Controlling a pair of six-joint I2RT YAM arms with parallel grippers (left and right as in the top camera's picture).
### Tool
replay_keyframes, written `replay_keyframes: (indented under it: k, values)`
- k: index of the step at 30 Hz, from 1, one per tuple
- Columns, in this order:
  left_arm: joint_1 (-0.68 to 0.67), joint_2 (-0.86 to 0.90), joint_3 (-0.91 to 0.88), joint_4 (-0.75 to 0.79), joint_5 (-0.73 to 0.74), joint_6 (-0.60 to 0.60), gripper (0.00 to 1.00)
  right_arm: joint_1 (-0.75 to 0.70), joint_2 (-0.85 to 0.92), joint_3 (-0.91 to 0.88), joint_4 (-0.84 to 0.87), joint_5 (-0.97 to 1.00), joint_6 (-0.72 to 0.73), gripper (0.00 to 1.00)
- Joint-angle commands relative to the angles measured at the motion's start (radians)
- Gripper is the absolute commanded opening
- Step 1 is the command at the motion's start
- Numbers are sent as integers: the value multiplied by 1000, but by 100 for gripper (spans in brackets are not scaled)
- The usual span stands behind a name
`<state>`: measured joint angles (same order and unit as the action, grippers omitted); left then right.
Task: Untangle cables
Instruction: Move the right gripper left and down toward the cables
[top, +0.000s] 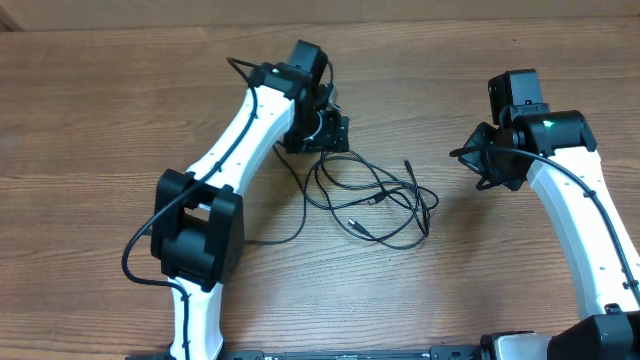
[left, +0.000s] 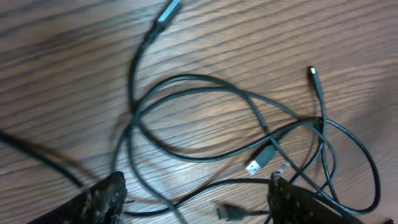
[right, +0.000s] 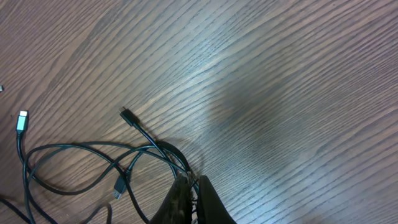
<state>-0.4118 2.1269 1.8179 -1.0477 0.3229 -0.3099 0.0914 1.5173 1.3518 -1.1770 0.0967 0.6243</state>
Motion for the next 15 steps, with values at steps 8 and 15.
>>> replay_keyframes:
  k: [8,15]
  values:
    - [-68,7,-11,-8,-111,-21,54,-1,-11,-6,-18,-78,-9,14]
    - [-66,10,-11,-45,-177,-58,54,7,-11,-8,-23,-241,-138,61]
